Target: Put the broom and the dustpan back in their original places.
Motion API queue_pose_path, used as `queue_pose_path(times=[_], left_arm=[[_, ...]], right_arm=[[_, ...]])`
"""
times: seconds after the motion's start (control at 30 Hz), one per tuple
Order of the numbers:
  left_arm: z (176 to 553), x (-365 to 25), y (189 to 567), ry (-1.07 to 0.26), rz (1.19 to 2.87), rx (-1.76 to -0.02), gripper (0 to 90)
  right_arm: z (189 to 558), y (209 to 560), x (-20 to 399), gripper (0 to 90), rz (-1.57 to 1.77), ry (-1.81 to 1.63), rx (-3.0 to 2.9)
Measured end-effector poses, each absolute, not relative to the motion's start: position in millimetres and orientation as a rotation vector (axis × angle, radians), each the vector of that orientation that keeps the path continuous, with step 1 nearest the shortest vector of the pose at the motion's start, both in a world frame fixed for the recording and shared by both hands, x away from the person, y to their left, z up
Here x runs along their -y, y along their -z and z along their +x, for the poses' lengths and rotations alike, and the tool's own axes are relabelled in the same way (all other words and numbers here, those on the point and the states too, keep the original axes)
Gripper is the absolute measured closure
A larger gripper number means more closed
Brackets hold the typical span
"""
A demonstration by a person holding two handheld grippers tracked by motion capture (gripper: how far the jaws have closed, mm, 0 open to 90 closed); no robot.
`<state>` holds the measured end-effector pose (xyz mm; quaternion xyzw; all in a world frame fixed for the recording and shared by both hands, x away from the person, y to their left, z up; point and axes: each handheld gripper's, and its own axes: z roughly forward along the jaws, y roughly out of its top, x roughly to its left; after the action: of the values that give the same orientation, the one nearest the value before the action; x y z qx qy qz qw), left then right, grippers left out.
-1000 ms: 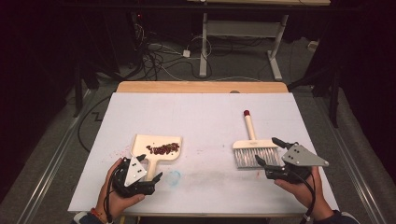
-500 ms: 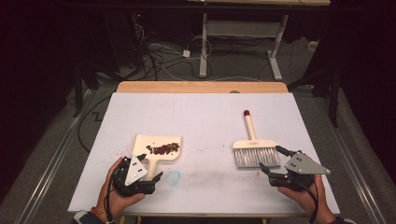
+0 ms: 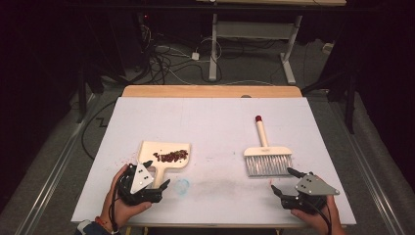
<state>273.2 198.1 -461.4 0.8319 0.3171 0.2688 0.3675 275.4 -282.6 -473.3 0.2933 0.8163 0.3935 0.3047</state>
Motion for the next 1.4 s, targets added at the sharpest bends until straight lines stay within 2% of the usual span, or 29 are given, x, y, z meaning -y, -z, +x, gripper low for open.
queue_pose_path(times=[1.4], left_arm=[[272.0, -197.4, 462.7, -0.709, 2.157, -0.815, 19.3]], right_arm=[[274.6, 466.5, 277.1, 22.0, 0.731, -1.092, -2.137]])
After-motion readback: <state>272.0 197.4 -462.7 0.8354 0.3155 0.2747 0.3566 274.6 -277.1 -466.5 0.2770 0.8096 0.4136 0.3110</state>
